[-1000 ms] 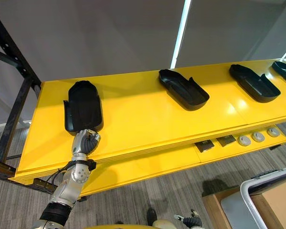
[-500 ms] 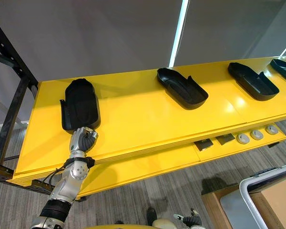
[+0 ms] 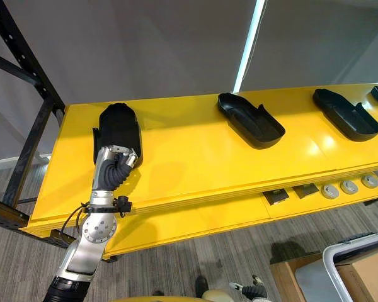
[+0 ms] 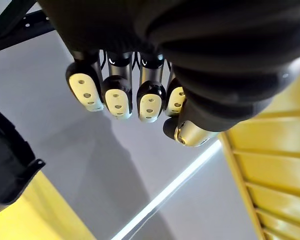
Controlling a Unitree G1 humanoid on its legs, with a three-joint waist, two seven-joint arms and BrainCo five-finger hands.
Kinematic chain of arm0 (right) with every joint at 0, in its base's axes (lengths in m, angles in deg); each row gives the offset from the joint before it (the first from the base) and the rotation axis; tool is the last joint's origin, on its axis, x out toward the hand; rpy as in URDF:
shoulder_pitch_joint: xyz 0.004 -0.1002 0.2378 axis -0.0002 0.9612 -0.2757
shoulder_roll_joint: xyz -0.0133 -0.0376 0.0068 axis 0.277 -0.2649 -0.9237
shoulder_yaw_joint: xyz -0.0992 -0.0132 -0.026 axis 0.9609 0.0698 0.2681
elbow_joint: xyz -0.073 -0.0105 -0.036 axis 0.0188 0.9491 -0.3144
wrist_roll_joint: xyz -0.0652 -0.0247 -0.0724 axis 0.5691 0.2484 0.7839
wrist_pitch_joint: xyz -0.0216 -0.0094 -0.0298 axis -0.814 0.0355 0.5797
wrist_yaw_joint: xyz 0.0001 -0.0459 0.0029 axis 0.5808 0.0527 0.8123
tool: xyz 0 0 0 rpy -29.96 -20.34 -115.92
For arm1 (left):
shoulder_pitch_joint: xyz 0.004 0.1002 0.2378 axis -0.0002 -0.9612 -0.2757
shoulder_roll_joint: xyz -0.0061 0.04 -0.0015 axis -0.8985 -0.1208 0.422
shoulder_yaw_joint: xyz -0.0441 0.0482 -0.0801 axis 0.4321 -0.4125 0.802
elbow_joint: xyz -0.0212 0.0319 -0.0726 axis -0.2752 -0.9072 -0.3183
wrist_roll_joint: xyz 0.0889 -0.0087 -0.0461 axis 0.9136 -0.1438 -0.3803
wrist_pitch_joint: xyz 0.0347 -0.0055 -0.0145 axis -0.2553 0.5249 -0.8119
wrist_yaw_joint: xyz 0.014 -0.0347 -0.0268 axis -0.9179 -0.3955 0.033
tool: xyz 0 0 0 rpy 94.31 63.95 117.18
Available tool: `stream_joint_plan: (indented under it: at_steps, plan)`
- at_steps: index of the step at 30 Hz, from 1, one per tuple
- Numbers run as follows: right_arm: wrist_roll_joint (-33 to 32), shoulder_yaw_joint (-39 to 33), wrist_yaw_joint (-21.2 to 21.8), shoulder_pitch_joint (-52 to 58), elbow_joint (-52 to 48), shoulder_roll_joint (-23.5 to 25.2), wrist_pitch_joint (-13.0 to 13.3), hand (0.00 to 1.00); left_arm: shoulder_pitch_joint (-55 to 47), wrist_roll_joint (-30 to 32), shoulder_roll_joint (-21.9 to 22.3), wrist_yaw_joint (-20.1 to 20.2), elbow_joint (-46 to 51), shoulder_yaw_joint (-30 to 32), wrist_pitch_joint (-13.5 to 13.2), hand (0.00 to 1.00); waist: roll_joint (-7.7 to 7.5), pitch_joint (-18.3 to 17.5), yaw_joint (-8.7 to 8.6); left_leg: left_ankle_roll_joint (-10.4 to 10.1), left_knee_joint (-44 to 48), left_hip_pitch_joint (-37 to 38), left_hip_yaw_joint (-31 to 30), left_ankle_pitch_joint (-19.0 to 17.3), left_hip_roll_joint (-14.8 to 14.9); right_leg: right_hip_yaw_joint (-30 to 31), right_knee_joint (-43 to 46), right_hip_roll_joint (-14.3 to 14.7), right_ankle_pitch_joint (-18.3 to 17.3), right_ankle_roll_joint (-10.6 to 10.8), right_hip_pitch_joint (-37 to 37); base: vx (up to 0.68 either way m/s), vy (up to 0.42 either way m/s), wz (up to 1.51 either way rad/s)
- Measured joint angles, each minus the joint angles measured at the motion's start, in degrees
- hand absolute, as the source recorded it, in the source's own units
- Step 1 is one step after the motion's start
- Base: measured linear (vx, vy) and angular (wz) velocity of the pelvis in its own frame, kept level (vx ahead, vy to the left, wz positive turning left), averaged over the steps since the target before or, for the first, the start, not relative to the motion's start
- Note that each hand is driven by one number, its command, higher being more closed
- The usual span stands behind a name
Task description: Walk over and take plastic housings, then place them on the shelf
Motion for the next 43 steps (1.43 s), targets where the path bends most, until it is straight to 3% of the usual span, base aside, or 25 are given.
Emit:
stream_joint_plan:
  at_steps: [6,13,15,19,24,25,28,33,43]
  plan:
    - [0.0,-0.1,-0.1,0.0,0.2,0.1,0.0,0.0,-2.0,-5.5,3.0,-6.0,4.5,8.5,-1.7,1.0,-0.04,0.0,0.38,-0.2,0.0,0.1,-2.2,0.1,0.2,-0.4,0.9,0.0,0.0,0.0,0.4,-0.01,-0.012,0.15]
    - [0.2,-0.1,-1.5,0.7,0.9,0.3,-0.4,0.0,-9.3,-9.9,7.8,-12.5,3.3,16.8,-0.5,1.0,-0.77,-0.5,2.2,0.1,0.0,0.5,-3.7,-0.1,0.4,-1.8,1.0,0.0,-1.3,-0.2,2.0,0.0,-0.017,0.14]
    - [0.3,-0.1,-1.9,1.6,0.7,0.3,-0.5,0.0,-11.4,-11.6,9.0,-12.4,-1.1,17.8,0.7,1.0,-1.12,-0.9,3.49,0.1,0.0,0.5,-3.8,-0.1,0.6,-2.2,1.0,0.1,-1.5,-0.3,2.1,0.02,-0.036,0.08]
    - [0.3,0.0,-2.3,2.0,-1.3,0.8,-0.9,0.0,-13.5,-14.9,10.9,-11.3,-12.6,20.9,2.7,1.0,-1.38,-1.2,3.47,0.1,0.0,1.0,-3.5,-0.2,1.0,-3.0,1.0,0.3,-1.9,-0.5,2.8,0.01,-0.039,0.06]
    - [0.3,0.0,-2.2,2.8,-5.9,2.0,-2.0,0.0,-13.7,-18.9,11.2,-5.3,-32.3,22.6,7.4,1.0,-1.36,-1.5,3.87,-0.6,0.0,2.9,-1.9,-0.3,1.1,-3.1,2.4,0.3,-3.3,-0.1,3.7,0.0,-0.023,-0.09]
    - [0.2,0.0,-2.2,2.9,-6.6,2.3,-2.1,0.0,-13.6,-19.3,11.1,-3.7,-37.1,22.7,8.1,0.0,-1.18,-2.0,3.87,-0.7,0.0,3.0,-1.8,-0.4,1.1,-3.1,2.8,0.2,-3.7,-0.2,3.6,0.0,0.0,0.0]
    - [0.2,-0.1,-2.2,3.4,-7.4,2.8,-2.3,0.0,-13.0,-20.5,10.0,0.6,-50.6,22.5,8.6,0.0,-1.68,-2.7,3.87,-0.7,0.0,3.5,-1.5,-0.7,1.0,-3.0,3.5,0.2,-4.8,-0.1,3.6,0.01,-0.023,-0.05]
    - [0.1,-2.4,-1.1,2.8,-6.9,3.0,-2.5,0.0,-12.6,-23.3,9.9,7.4,-62.8,22.3,8.7,0.0,-1.46,-2.6,3.79,-0.8,0.0,2.6,-1.5,-0.7,0.9,-3.0,3.3,0.2,-5.1,-0.2,2.7,0.0,-0.009,-0.01]
    - [0.1,-5.0,-1.1,-0.6,-2.8,2.1,-2.8,0.0,-10.2,-22.7,8.5,10.2,-71.6,19.3,8.4,0.0,0.39,-1.5,3.24,-0.5,0.1,2.6,-1.8,-0.5,0.7,-2.8,1.7,0.3,-5.0,-0.3,3.0,0.05,-0.014,0.01]
